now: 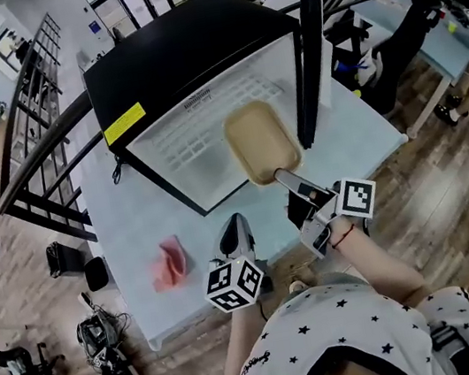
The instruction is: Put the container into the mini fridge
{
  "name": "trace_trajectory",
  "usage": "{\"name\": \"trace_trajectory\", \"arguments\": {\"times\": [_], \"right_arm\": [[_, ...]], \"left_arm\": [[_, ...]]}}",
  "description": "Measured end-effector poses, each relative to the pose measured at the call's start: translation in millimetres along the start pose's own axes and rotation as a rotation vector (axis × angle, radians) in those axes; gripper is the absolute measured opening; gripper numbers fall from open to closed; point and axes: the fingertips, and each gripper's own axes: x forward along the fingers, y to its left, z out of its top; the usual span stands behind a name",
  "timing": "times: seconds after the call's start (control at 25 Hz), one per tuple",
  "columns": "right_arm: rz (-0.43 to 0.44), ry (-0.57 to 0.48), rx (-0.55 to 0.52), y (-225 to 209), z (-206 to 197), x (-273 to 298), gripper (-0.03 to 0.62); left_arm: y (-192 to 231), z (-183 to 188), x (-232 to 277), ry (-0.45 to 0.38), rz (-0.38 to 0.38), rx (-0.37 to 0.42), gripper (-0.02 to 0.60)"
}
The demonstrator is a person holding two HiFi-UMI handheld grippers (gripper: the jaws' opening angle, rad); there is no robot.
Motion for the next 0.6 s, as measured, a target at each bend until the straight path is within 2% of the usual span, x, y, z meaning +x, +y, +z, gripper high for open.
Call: {"name": "trace_trajectory", "arguments": {"times": [0.6], "right_arm": [[0.004,0.072,0.097,-30.2,28.8,60.0,0.219]], "left_arm": [[20.4,8.9,32.9,-0.013,0.089,-0.012,0.006]]}}
